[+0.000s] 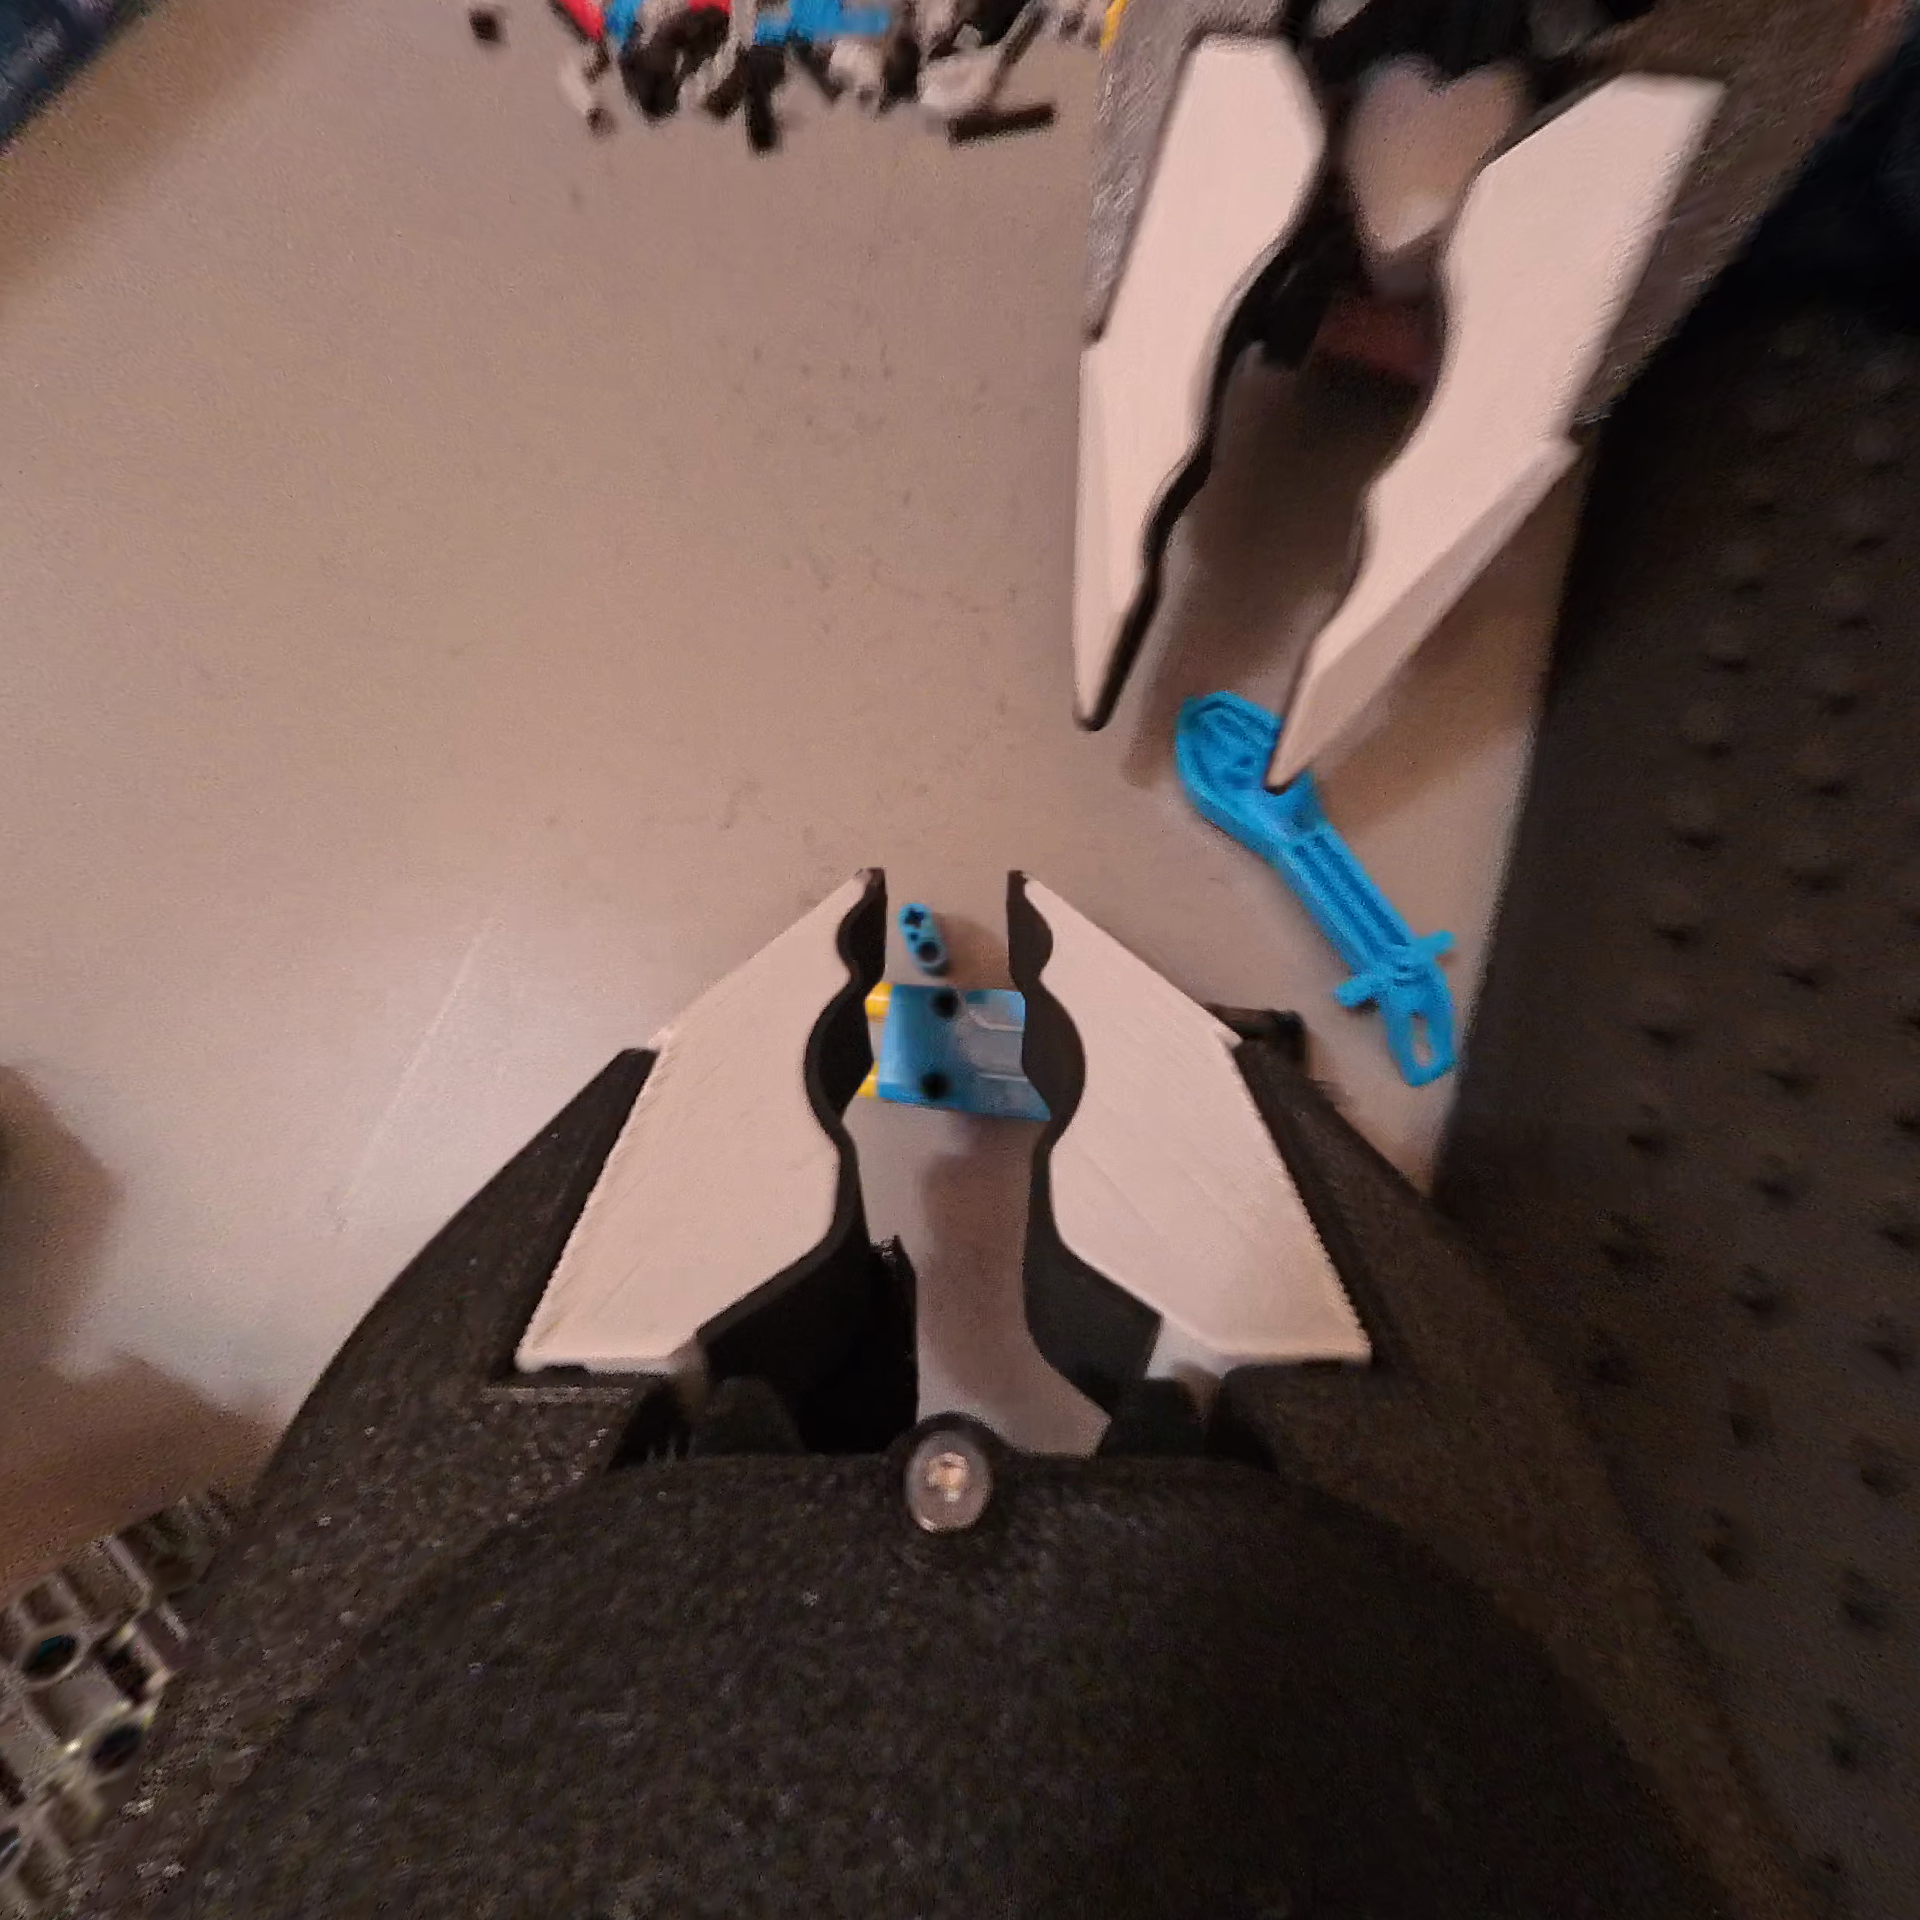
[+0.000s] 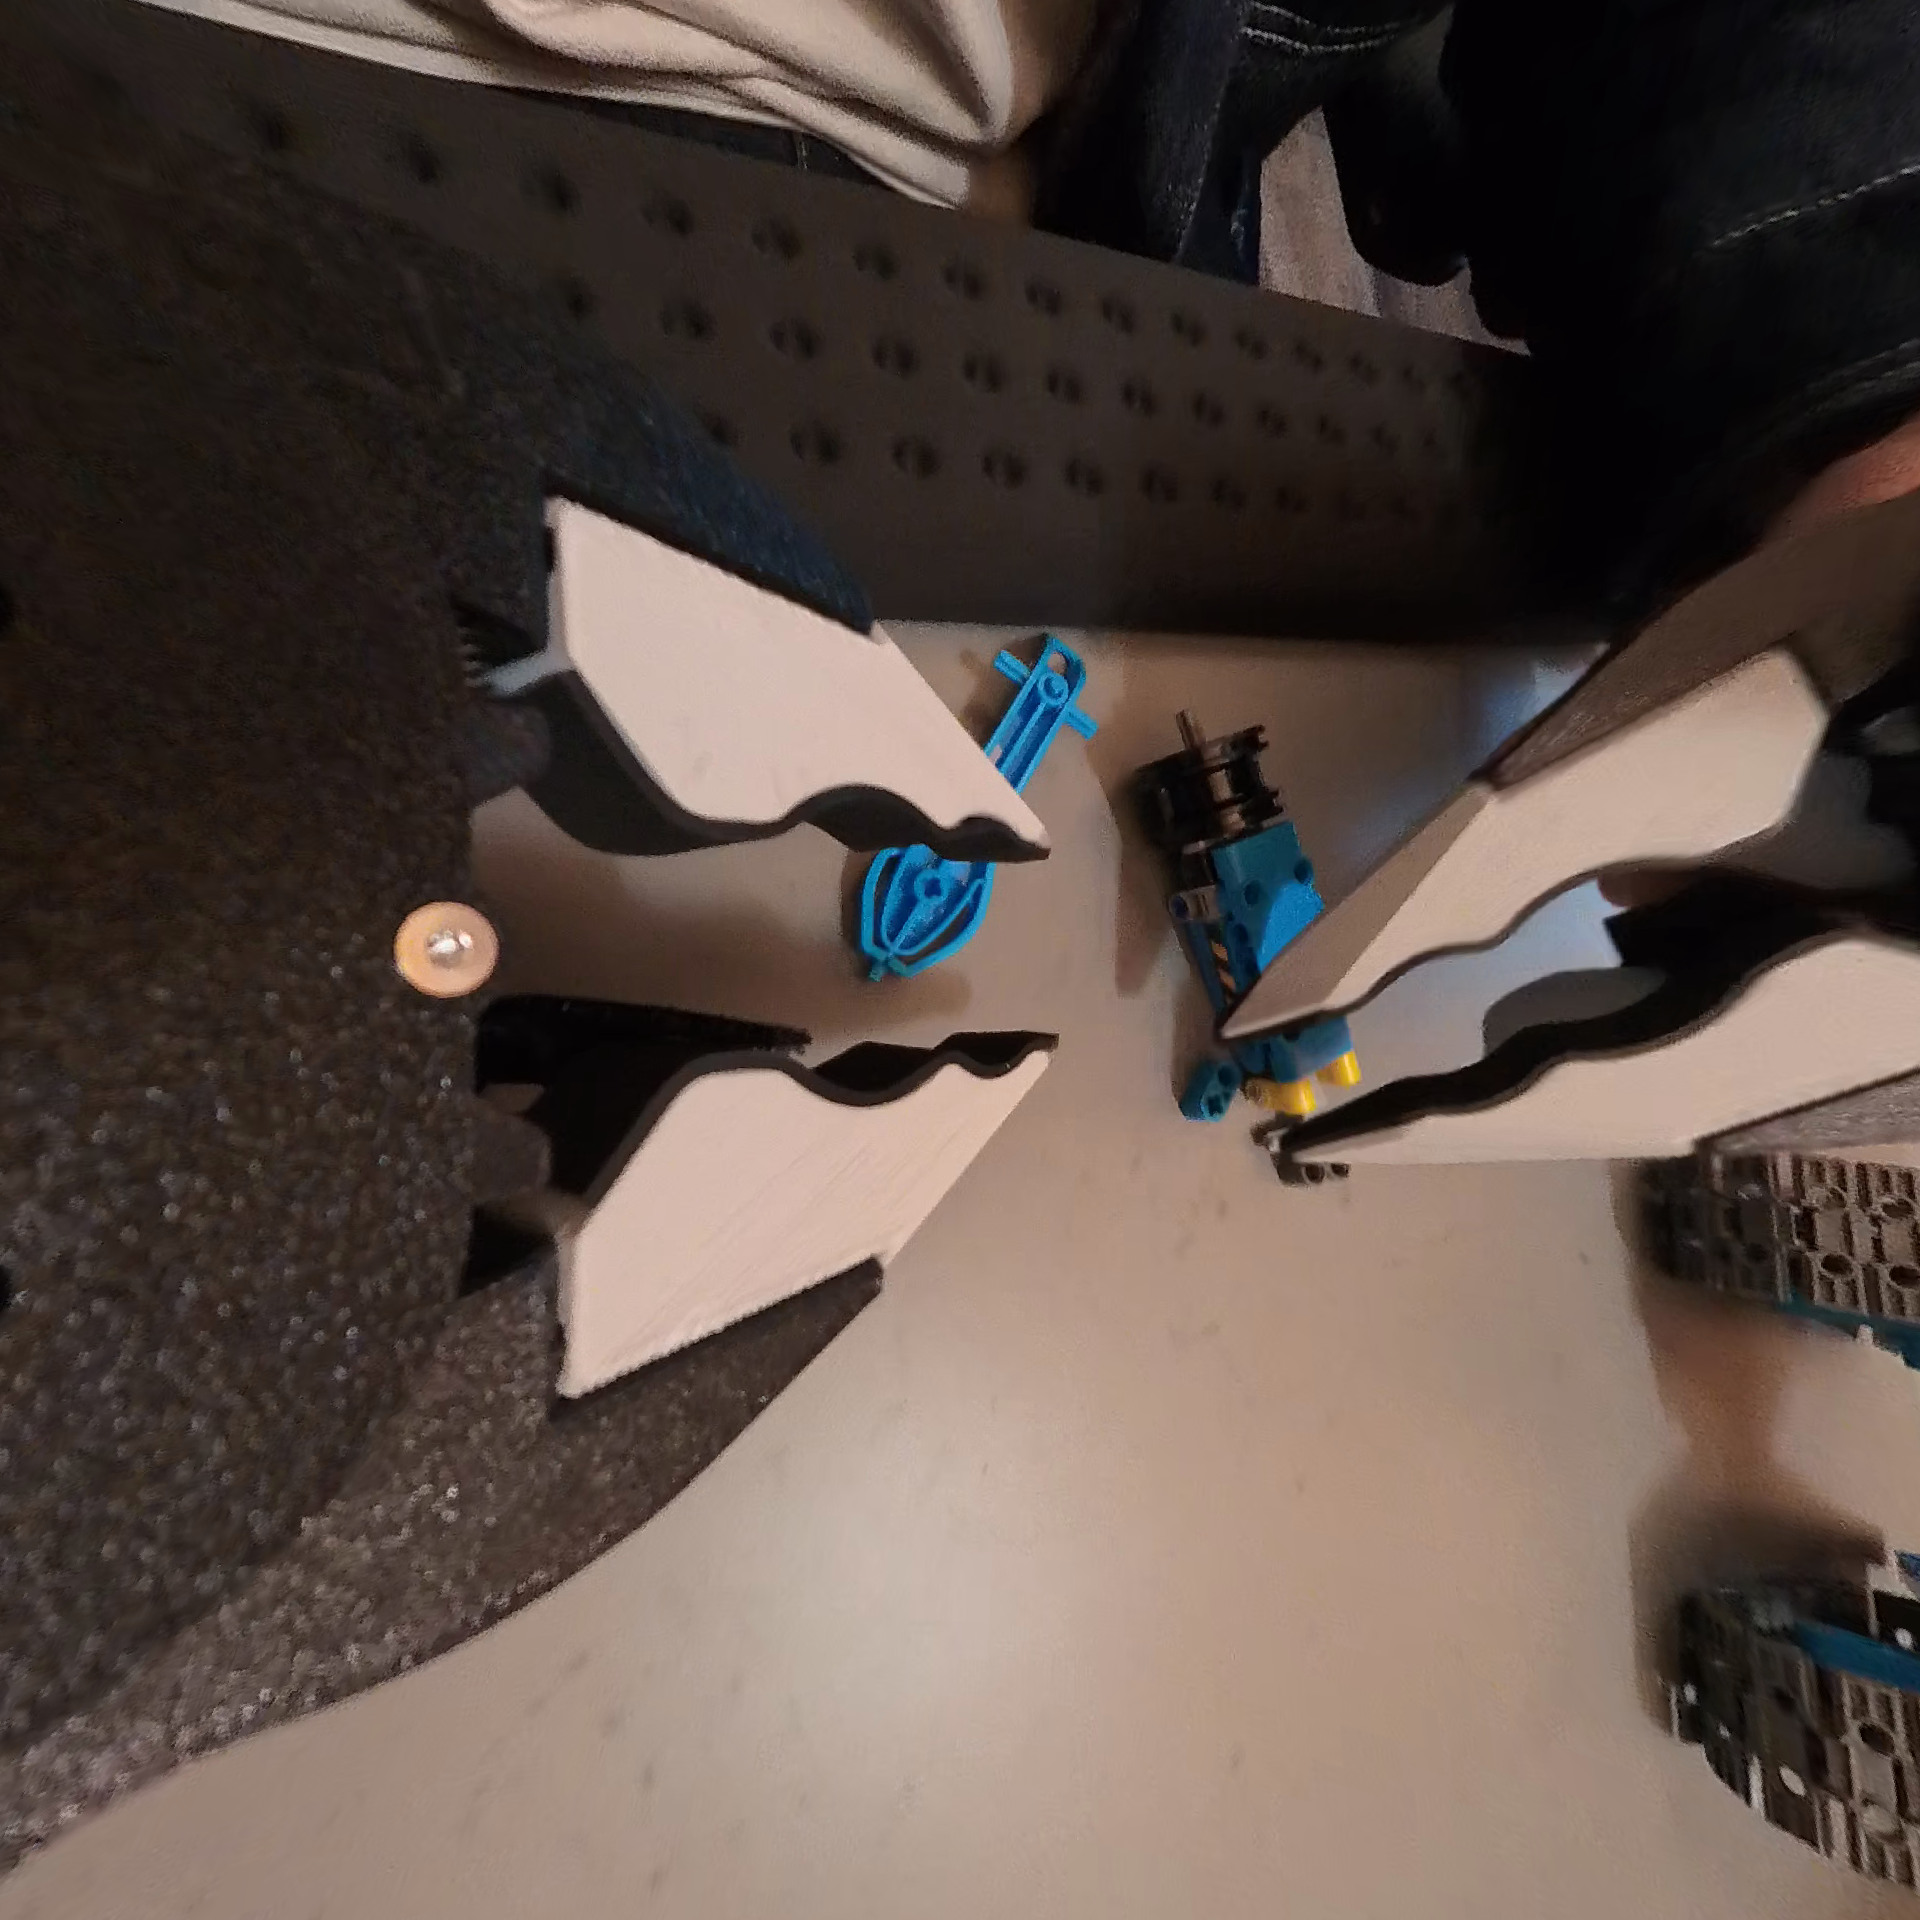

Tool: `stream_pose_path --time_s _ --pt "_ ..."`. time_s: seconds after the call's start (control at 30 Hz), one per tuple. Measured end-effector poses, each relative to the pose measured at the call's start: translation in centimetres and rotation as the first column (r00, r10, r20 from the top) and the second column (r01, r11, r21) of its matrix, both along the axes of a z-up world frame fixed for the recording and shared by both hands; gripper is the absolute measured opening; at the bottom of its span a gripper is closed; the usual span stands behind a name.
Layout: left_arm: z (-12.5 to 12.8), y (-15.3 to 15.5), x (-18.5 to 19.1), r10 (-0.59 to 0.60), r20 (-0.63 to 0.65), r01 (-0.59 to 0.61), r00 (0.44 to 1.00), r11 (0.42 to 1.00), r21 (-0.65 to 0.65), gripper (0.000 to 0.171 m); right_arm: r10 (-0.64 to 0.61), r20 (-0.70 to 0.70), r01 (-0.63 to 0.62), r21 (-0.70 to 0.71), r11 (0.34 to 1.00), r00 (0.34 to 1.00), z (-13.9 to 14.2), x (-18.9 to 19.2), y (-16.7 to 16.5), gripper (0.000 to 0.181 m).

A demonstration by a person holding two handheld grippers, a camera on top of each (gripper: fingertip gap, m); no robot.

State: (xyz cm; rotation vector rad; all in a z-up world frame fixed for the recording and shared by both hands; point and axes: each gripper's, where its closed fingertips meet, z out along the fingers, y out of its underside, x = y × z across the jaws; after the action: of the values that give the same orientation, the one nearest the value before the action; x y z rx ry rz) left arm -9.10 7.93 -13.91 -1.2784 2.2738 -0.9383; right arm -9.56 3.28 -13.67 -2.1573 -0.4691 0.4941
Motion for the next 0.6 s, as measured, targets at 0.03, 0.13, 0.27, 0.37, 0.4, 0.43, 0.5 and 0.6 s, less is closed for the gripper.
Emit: stream_pose_path --time_s 0.03,0.13,0.27,0.37,0.4,0.43,0.5,0.6 --pt "-0.6 0.3 0.2 0.008 -0.032 -0.007 0.999 0.999 0.032 0.022 -0.013 -0.001 0.013 0.011 1.000 1.000 0.1 0.2 0.0 0.029" --pt "-1.5 0.3 0.2 -0.005 -0.109 0.014 0.994 0.997 0.077 0.020 -0.044 -0.005 0.044 0.028 0.999 0.999 0.5 0.9 0.0 0.028" --pt "-2.3 0.5 0.1 -0.005 -0.163 0.032 0.987 0.986 0.161 0.006 -0.093 0.018 0.093 0.045 0.995 0.995 0.7 1.9 0.3 0.027" --pt "-1.4 0.1 0.8 0.019 -0.141 -0.013 0.990 0.999 0.050 0.006 -0.145 0.099 0.128 0.160 0.979 0.984 2.1 2.7 0.9 0.031" --pt "-0.2 -0.7 1.3 0.032 -0.115 -0.042 0.993 0.995 -0.086 0.006 -0.163 0.153 0.127 0.219 0.967 0.975 2.8 2.9 1.1 0.032" --pt "1.5 -1.4 2.0 0.058 -0.087 -0.078 0.995 0.964 -0.256 0.006 -0.187 0.201 0.126 0.280 0.952 0.962 3.6 3.0 1.2 0.033" --pt "4.9 -2.2 2.9 0.092 -0.060 -0.110 0.994 0.821 -0.561 0.006 -0.234 0.249 0.128 0.378 0.917 0.940 5.2 2.9 1.4 0.035" --pt "7.4 -3.0 2.8 0.053 -0.071 -0.088 0.996 0.633 -0.769 0.006 -0.287 0.280 0.133 0.464 0.876 0.916 6.8 2.8 1.6 0.036"
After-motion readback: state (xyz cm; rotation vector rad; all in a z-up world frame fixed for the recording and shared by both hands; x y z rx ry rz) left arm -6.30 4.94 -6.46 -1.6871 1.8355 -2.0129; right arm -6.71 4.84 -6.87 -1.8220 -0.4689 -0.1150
